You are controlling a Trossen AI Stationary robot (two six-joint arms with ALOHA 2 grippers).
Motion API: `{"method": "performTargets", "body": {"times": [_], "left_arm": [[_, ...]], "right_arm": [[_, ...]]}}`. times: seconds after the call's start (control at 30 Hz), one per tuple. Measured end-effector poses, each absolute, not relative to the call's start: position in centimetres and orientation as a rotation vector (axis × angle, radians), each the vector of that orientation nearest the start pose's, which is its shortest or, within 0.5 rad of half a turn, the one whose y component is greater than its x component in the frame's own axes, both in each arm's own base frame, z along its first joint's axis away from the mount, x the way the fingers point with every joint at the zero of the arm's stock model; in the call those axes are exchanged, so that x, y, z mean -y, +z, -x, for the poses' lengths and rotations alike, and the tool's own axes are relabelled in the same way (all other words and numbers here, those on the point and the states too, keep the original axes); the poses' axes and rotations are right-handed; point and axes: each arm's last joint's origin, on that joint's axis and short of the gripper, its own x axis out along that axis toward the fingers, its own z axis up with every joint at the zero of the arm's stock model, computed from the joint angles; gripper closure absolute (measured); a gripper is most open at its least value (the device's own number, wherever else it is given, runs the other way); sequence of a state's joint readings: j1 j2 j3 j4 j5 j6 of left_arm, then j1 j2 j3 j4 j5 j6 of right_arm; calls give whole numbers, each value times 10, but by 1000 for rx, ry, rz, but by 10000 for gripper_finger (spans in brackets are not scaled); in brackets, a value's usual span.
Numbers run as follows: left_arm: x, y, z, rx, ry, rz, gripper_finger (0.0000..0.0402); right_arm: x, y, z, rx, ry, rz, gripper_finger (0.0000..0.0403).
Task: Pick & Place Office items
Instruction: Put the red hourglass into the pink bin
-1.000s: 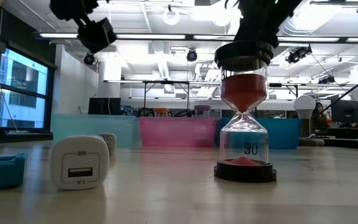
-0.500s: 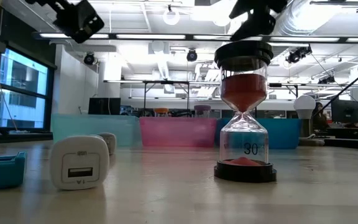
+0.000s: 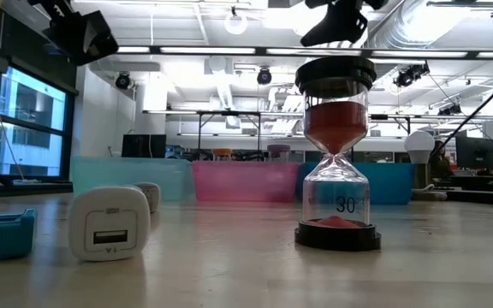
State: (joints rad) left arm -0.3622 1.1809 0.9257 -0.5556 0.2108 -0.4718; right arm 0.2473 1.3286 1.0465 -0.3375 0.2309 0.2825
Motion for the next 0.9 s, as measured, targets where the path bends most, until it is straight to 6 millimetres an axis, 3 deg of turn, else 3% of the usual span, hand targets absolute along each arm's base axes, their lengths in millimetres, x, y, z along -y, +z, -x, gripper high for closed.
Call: {"method": "performTargets", "body": {"times": [0.2,0.4,0.63,0.9], "left_arm": [[90,274,-221,-917,-345,332,112],[89,274,-221,-905,-332,306,112],[88,274,-222,-883,-285,265,112],[88,275,-223,-865,-272,263,112]], "right_arm": [[-82,284,-283,-660,137,-169,51],[-113,271,-282,-701,241,-54,51],[-141,247,-291,-691,196,112,51],[-159,233,-300,-672,256,54,51]]}}
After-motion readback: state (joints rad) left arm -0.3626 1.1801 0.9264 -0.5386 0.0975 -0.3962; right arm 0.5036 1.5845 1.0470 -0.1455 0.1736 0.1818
